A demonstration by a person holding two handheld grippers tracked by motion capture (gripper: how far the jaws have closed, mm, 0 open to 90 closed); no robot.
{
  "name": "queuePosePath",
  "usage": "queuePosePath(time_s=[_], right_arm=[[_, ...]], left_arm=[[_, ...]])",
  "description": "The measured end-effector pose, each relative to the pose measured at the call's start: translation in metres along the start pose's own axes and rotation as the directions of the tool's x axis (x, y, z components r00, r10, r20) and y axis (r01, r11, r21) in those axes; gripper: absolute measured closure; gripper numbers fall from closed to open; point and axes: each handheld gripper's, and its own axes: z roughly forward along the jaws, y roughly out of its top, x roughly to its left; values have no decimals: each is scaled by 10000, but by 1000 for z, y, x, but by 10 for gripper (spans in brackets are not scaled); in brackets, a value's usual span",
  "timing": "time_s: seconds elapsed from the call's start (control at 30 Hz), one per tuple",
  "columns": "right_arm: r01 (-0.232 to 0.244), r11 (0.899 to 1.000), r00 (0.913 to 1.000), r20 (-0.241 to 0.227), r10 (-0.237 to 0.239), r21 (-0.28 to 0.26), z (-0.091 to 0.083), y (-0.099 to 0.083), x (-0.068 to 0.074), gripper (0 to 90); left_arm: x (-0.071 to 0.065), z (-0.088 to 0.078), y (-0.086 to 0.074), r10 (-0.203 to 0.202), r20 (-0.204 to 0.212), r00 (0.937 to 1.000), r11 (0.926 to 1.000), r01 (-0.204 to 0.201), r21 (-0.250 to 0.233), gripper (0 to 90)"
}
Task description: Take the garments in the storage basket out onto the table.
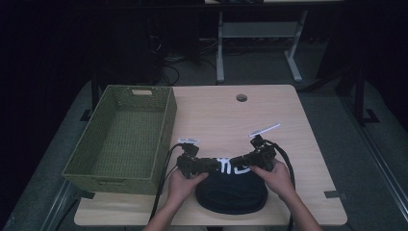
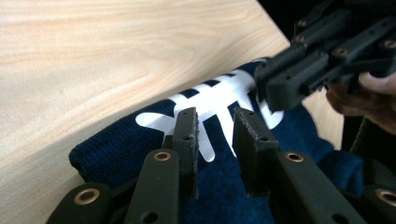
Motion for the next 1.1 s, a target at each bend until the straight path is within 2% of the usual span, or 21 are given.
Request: queuePosePath(time_s=[0.13,0.27,0.37,0.53,0.63,0.8,0.93,0.97,1.03,1.1], right_arm=[[-178,9996,9997,141,175,202,5,0,-6,821],[-310,9984,9990,346,294,465,9,-4,-11,854],[-421,9981,9989,244,410,458,9,-6,-14,847],[-256,9996,9992,302,253,78,-3,-7,-11,836],[-536,9984,9974,463,543,-173,-16,-14,-17,836],[-737,9972,9951,658,742,-89,-23,-21,-26,841],[-778,9970,9941,763,775,19,-21,-24,-29,849],[-959,9953,9928,738,944,161,-18,-28,-33,856],[-1127,9936,9926,449,1126,-1,-18,-32,-37,856],[-1209,9926,9920,358,1211,-63,-19,-33,-38,854]], left_arm=[[5,7,-3,-125,-72,9999,9996,127,267,706],[8,10,-7,-230,-40,9997,9994,231,274,709],[8,9,-6,-74,-59,10000,9995,76,304,701],[2,-1,-3,84,-40,10000,10000,-84,-8,683],[1,-5,-3,57,-145,9999,10000,-57,11,682],[9,-6,-4,-131,-327,9994,9999,131,15,692],[13,-1,-8,-266,-362,9990,9995,272,160,694],[14,0,-9,-312,-354,9989,9993,319,201,693],[15,0,-10,-363,-315,9988,9991,369,189,691],[14,-1,-9,-335,-286,9990,9993,339,143,686]])
